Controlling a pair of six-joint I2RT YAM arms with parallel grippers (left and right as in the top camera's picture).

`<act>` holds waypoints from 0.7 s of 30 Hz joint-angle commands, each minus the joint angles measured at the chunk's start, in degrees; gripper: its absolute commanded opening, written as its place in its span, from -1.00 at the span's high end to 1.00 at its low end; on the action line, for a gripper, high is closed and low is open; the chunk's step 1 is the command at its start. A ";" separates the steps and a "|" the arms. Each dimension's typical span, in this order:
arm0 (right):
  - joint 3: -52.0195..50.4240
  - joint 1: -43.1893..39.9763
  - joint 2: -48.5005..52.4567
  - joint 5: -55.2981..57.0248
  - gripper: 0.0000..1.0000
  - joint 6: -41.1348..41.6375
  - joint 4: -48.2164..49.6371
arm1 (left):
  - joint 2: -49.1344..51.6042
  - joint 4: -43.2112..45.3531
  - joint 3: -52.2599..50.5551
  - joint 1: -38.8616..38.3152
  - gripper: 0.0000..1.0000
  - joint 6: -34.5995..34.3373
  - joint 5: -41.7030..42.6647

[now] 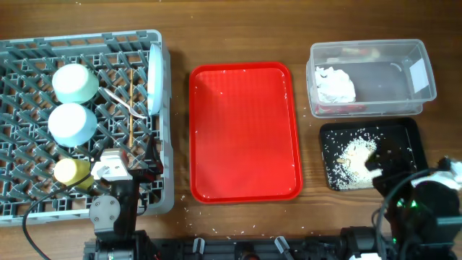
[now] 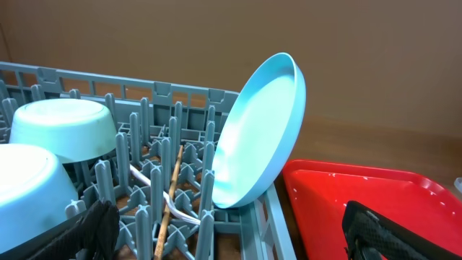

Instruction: Sort waste into correct bins and load items into the dishwasher rack

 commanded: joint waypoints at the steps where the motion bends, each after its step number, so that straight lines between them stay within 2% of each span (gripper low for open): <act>1: -8.74 -0.15 -4.87 -7.82 -0.99 -9.14 8.72 | -0.57 -0.31 -0.35 0.35 -1.00 0.90 -0.96; 9: -26.71 -0.15 -14.69 -16.63 -0.99 -9.57 24.50 | -0.57 -0.31 -0.35 0.35 -1.00 0.90 -0.98; 21: -36.70 -0.13 -18.14 -18.29 -0.99 -13.64 40.74 | -0.57 -0.31 -0.35 0.35 -1.00 0.90 -0.96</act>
